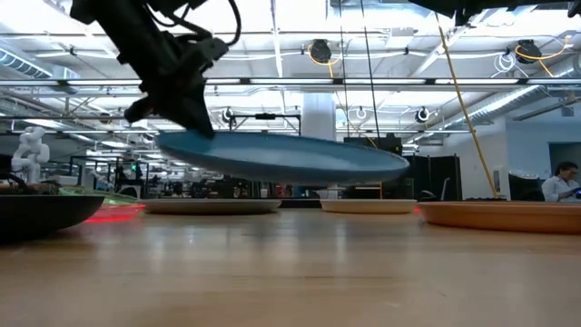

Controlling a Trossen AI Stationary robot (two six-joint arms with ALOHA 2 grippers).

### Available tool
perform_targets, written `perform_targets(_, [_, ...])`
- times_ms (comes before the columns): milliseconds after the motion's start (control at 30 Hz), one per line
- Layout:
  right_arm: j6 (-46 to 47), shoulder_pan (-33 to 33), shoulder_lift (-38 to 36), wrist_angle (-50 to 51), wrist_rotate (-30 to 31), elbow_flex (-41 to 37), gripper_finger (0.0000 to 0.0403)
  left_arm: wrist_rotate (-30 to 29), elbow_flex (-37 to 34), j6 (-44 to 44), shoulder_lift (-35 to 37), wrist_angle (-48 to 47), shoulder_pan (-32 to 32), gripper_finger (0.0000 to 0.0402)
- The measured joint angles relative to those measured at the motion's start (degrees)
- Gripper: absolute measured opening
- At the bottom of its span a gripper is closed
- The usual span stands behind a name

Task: Stack plastic plates
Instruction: Stack the blue plate on the white plate

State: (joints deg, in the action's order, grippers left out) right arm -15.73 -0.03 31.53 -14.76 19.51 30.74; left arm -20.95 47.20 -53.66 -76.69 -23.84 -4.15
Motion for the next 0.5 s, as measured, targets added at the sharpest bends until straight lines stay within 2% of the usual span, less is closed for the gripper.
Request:
perform_targets(233, [0.0,0.0,0.0,0.0,-0.02,0.0,0.0068,-0.19,0.04,5.84,8.1,-5.17,8.01,0.0011])
perform_targets(500, [-0.03,0.0,0.0,-0.19,-0.04,0.0,0.0068,-0.2,0.07,16.86,12.94,-9.53,22.58,0.0011])
